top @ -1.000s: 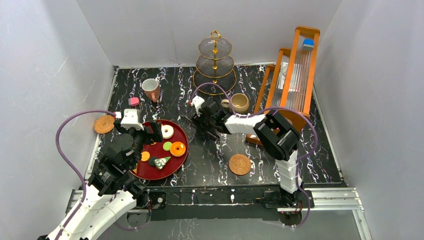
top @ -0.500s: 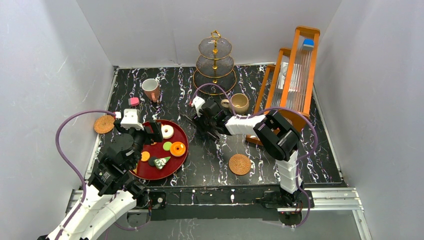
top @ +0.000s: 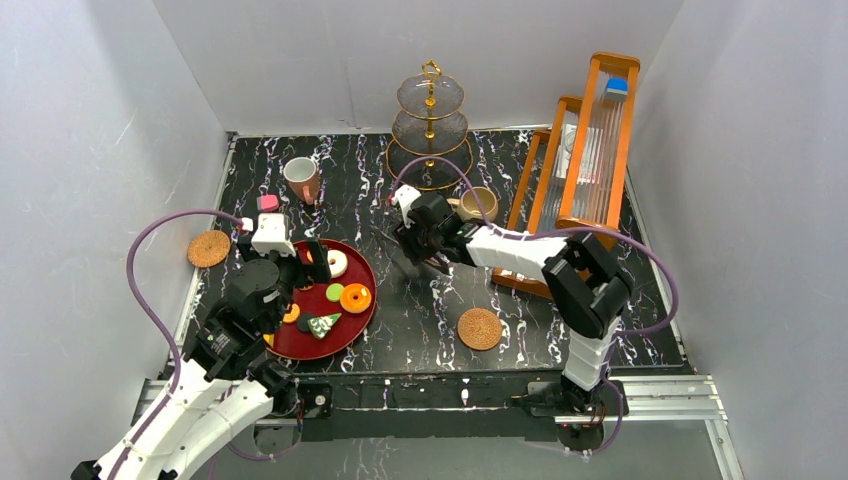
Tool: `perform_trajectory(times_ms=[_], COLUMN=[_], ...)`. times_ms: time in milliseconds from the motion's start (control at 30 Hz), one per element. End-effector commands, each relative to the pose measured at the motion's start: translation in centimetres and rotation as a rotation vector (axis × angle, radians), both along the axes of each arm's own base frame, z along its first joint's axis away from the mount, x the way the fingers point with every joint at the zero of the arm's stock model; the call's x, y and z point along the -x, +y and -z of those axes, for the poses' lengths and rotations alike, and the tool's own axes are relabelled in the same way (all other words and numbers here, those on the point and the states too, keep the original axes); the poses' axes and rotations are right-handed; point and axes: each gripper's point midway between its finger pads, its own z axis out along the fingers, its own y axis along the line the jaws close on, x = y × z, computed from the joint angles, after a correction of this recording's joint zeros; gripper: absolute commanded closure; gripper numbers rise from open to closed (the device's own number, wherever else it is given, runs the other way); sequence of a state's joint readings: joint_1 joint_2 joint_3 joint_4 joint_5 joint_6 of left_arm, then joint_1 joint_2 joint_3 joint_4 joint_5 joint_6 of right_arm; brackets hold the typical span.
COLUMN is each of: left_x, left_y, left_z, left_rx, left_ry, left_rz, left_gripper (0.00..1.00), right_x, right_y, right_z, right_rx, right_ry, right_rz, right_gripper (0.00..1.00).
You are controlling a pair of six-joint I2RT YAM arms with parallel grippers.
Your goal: Serve the afternoon tea
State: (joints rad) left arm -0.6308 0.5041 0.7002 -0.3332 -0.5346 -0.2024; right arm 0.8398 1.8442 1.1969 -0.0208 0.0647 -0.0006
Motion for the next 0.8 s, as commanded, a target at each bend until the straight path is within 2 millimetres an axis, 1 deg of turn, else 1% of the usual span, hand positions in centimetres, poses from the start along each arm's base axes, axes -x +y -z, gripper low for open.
perform_trajectory(times_ms=[0, 67, 167, 300, 467, 633, 767], left_x=[-0.1, -0.1, 0.0, 0.0, 0.2, 0.4, 0.5], left_y=[0.0, 0.0, 0.0, 0.0, 0.1, 0.6, 0.9], left_z=[-0.8, -0.7, -0.8, -0.9, -1.2, -1.6, -1.9], left_rx=[0.019, 0.017, 0.018, 0.021, 0.021, 0.025, 0.030], left_ry=[-0.014, -0.013, -0.016, -0.022, -0.034, -0.056, -0.069], left_rz=[-0.011, -0.011, -0.008, -0.004, 0.001, -0.013, -0.025], left_gripper=[0.10, 0.10, 0.10, 0.10, 0.10, 0.10, 0.09], right_x=[0.0, 0.4, 1.1, 1.8, 3.3, 4.4, 5.7], right_y=[0.2, 0.2, 0.1, 0.0, 0.8, 1.3, 1.6], right_z=[-5.1, -5.7, -6.1, -6.9, -9.2, -11.4, -12.6], right_rx=[-0.074, -0.078, -0.071, -0.076, -0.134, -0.170, -0.185], right_ry=[-0.004, 0.015, 0.050, 0.075, 0.094, 0.083, 0.081], right_rz=[0.041, 0.039, 0.032, 0.018, -0.041, -0.071, -0.103], right_gripper=[0.41, 0.41, 0.42, 0.44, 0.45, 0.45, 0.45])
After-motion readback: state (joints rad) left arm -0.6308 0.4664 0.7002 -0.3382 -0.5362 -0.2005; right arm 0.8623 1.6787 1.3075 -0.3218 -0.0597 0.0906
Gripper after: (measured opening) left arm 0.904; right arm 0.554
